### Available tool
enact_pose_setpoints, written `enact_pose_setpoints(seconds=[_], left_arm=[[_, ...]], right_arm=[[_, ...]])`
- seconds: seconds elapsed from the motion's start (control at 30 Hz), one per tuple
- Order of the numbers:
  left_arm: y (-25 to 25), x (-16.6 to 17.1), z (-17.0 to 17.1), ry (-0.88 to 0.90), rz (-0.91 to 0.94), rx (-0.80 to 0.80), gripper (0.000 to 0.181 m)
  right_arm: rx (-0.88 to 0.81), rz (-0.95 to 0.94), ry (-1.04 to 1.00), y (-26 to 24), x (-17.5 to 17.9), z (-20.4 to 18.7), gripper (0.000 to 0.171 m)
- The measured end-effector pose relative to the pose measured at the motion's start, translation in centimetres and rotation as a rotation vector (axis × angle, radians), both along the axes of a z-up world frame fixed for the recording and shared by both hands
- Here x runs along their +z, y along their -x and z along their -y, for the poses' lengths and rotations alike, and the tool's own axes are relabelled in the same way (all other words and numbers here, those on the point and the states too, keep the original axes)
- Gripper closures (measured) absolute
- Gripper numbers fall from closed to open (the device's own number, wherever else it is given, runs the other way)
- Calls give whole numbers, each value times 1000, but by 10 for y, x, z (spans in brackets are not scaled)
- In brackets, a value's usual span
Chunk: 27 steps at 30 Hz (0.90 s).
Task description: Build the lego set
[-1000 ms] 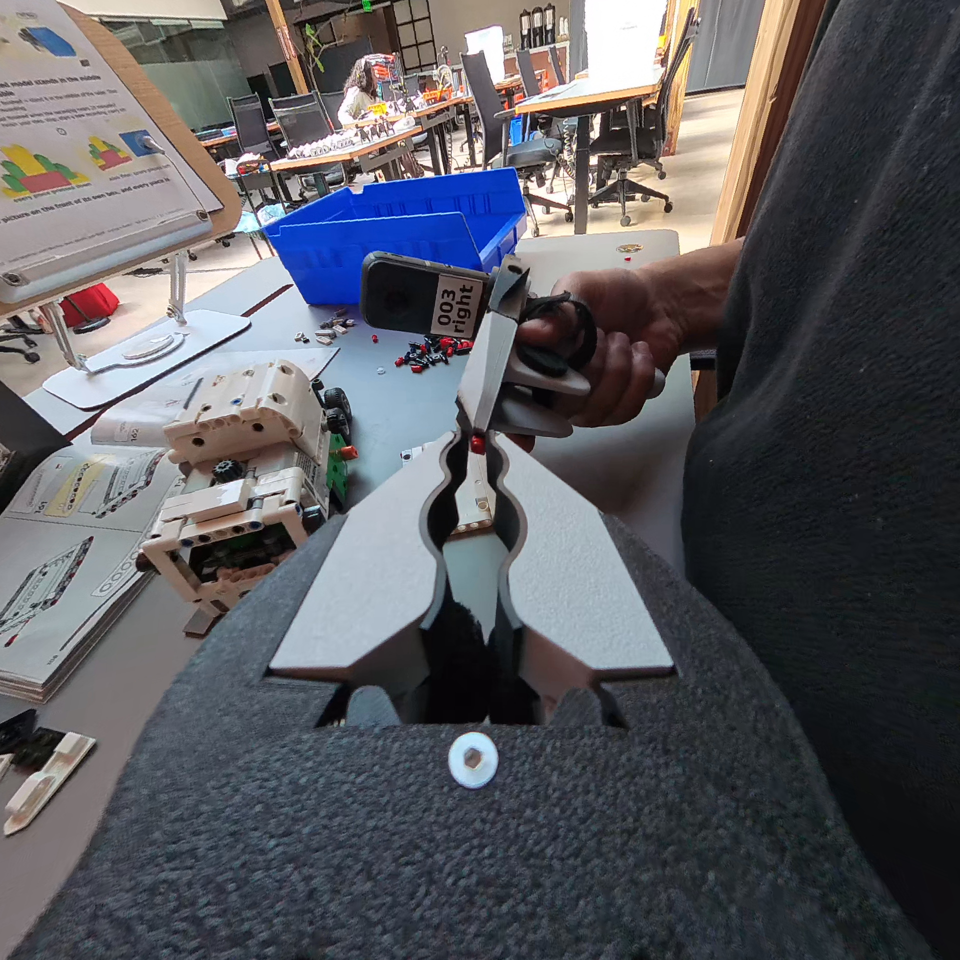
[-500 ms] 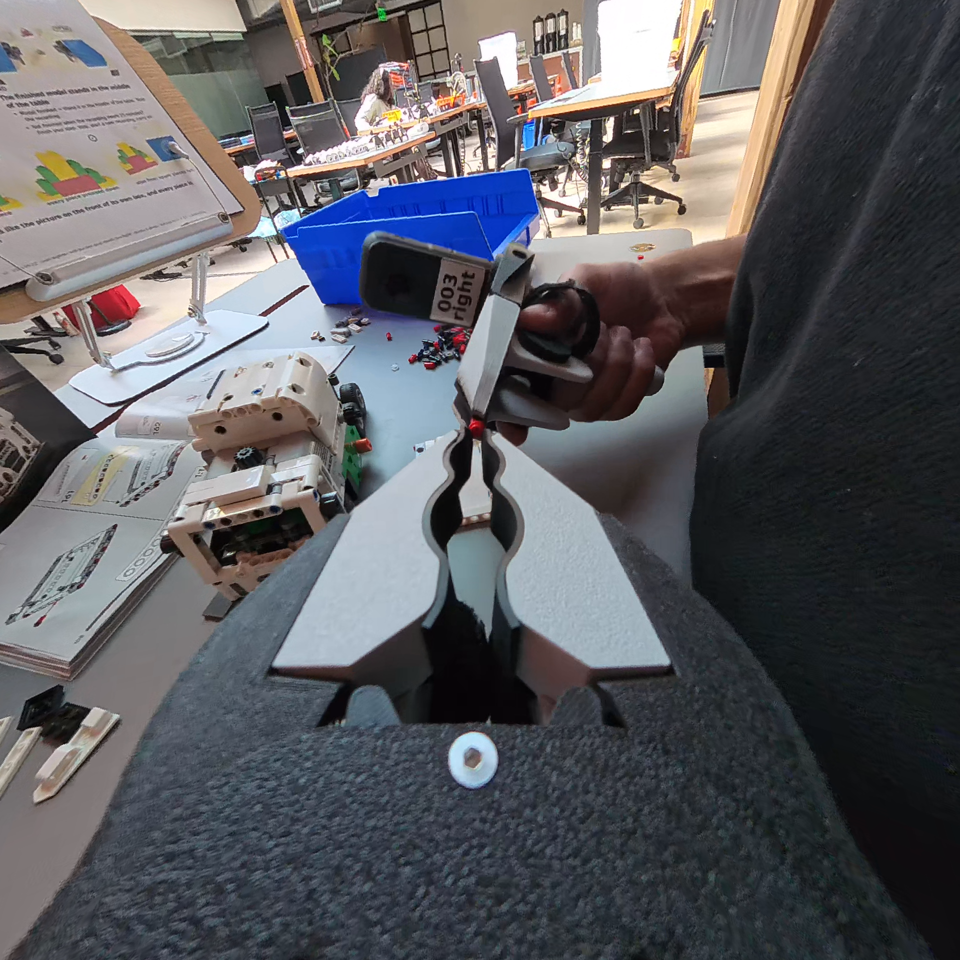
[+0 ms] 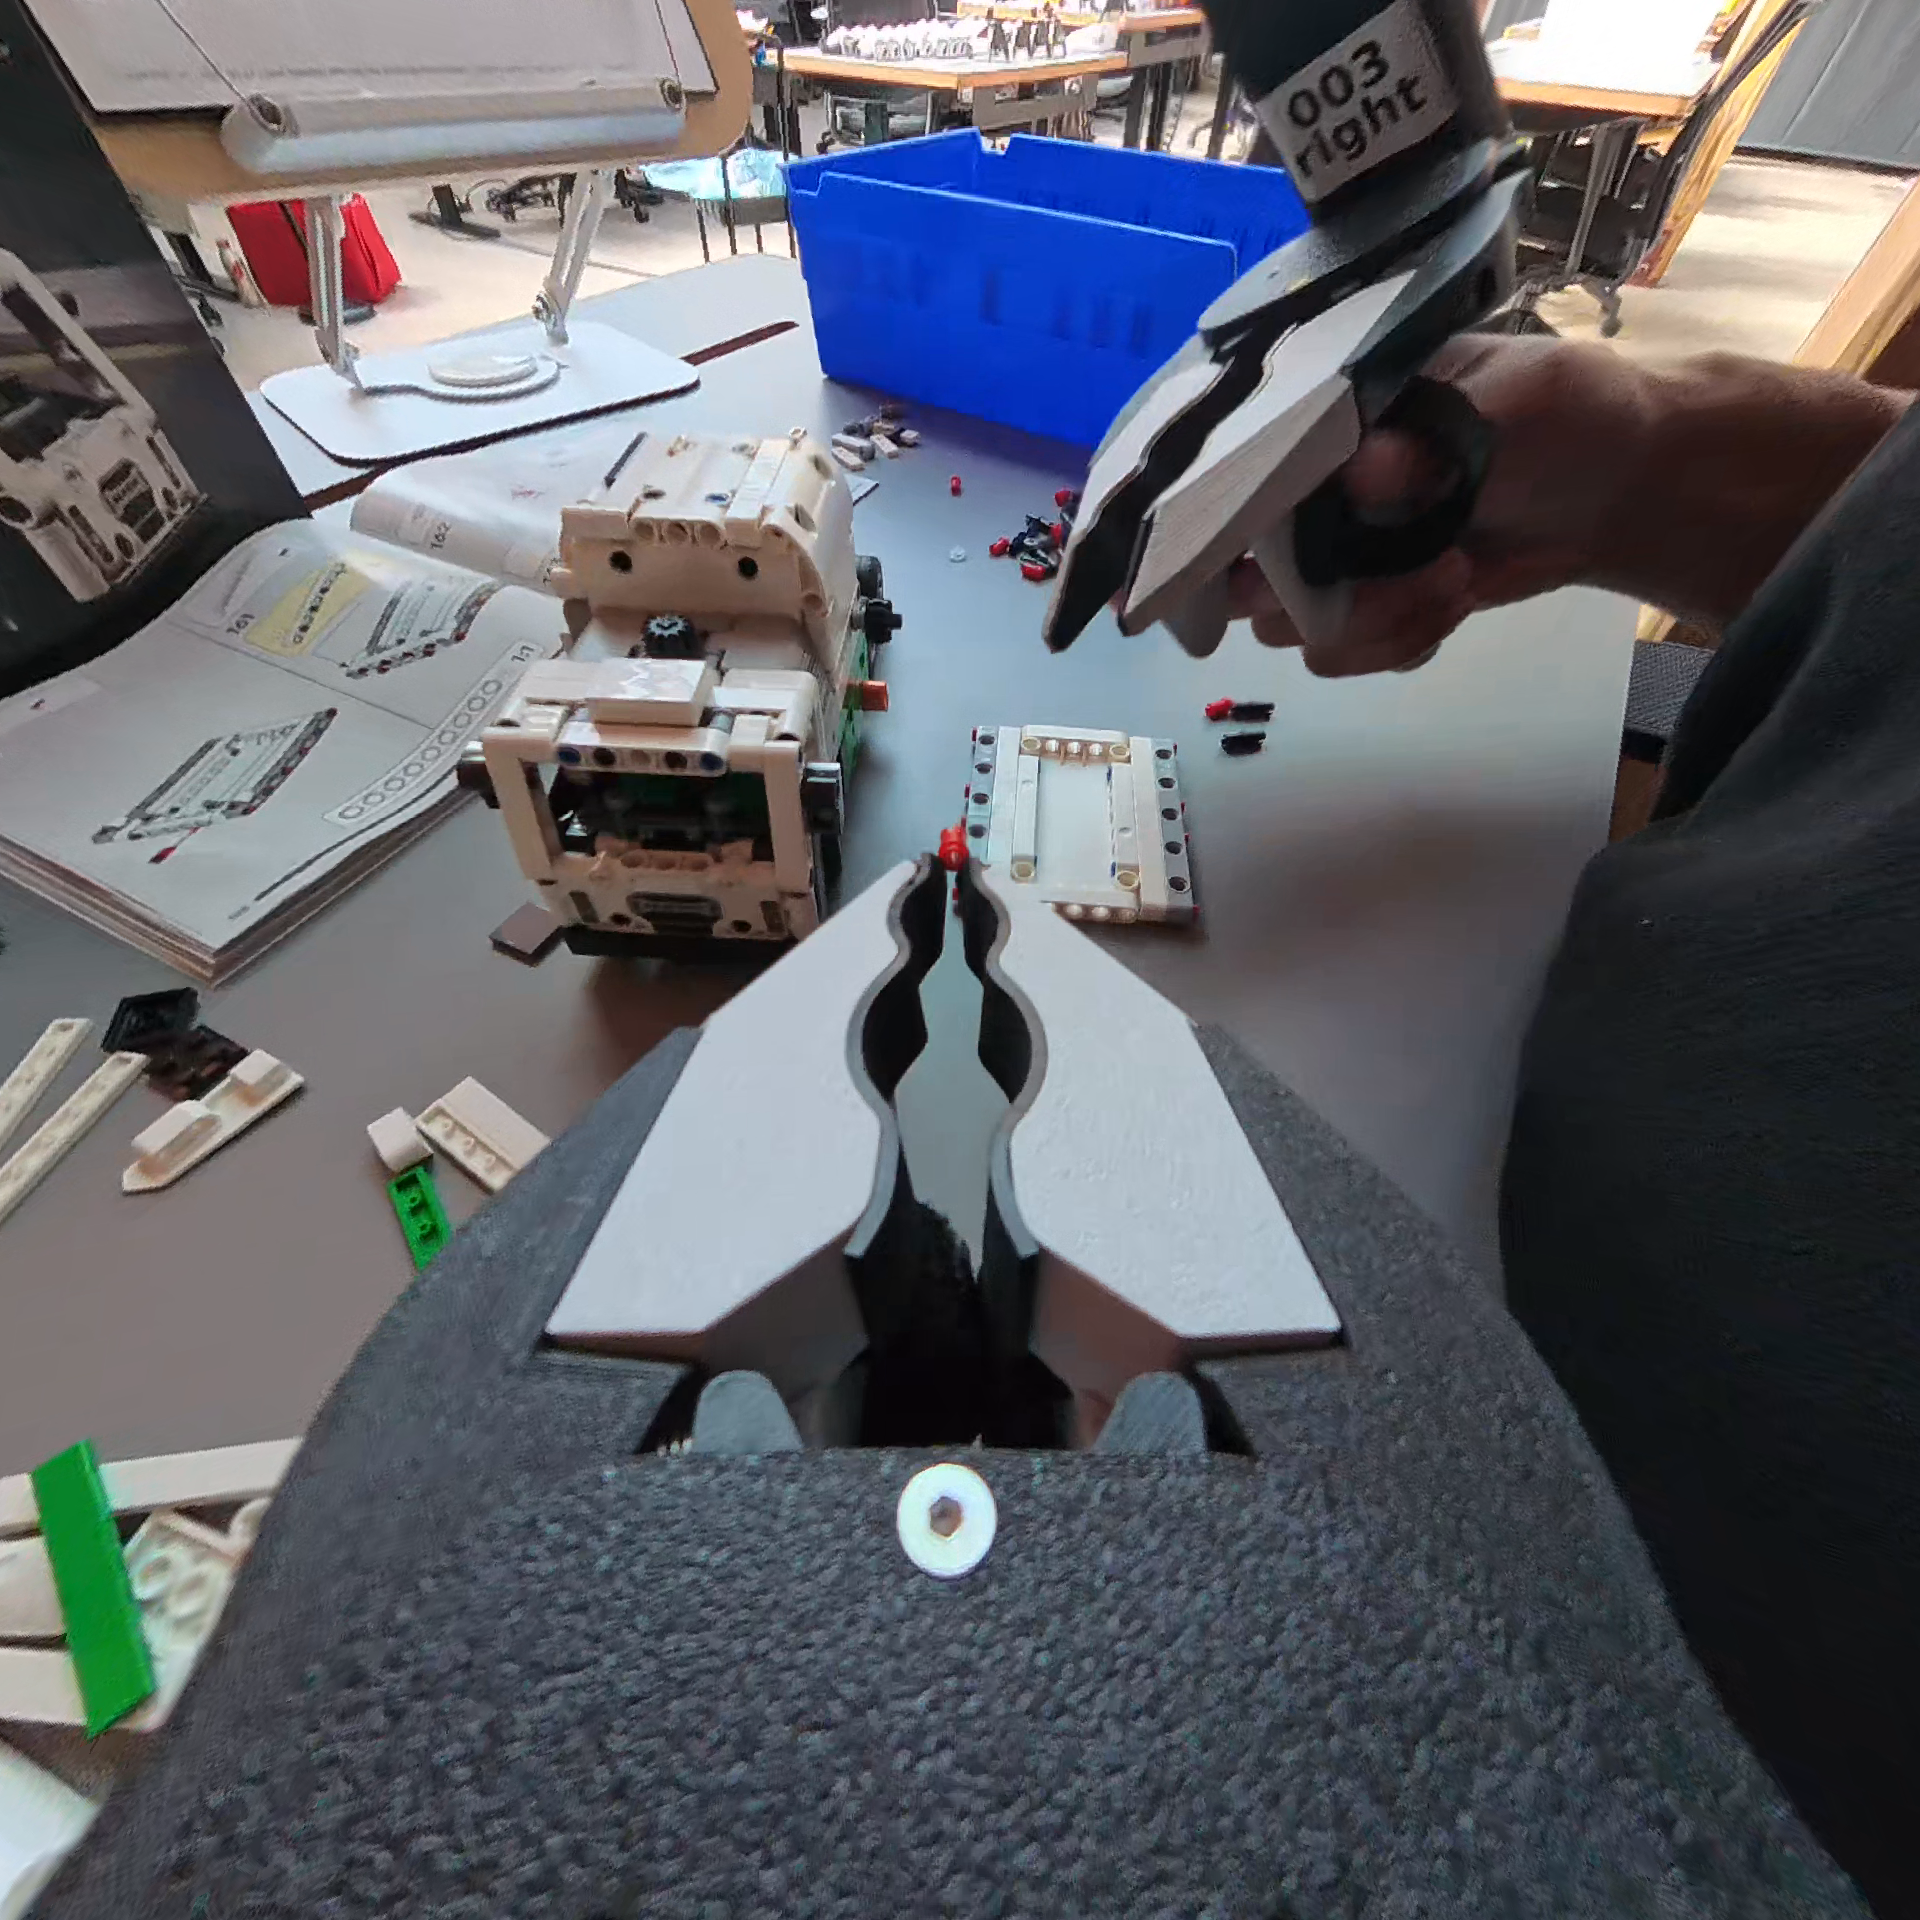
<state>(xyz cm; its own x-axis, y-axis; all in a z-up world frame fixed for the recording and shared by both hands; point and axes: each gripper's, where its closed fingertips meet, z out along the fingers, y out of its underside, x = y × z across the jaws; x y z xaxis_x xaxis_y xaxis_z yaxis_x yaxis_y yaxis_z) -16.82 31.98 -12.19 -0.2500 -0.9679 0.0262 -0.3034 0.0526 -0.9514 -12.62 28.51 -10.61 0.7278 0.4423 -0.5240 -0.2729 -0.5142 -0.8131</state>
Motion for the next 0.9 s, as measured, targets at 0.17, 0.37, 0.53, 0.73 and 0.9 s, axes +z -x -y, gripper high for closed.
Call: enact_pose_setpoints(seconds=[0.17,0.37,0.53,0.73,0.9], left_arm=[[1,-12,0,13,-43,7,180],[0,-23,-4,-59,-73,20,180],[1,-18,-1,-43,-32,-6,180],[-1,-19,0,-24,-42,-21,180],[-3,-25,2,-41,-77,-36,181]], right_arm=[[-63,208,25,-13,-18,6,152],[-72,420,79,-15,-42,14,146],[-85,442,140,-13,-50,23,148],[-204,557,195,-38,-56,36,146],[-282,568,218,-41,-61,47,137]])
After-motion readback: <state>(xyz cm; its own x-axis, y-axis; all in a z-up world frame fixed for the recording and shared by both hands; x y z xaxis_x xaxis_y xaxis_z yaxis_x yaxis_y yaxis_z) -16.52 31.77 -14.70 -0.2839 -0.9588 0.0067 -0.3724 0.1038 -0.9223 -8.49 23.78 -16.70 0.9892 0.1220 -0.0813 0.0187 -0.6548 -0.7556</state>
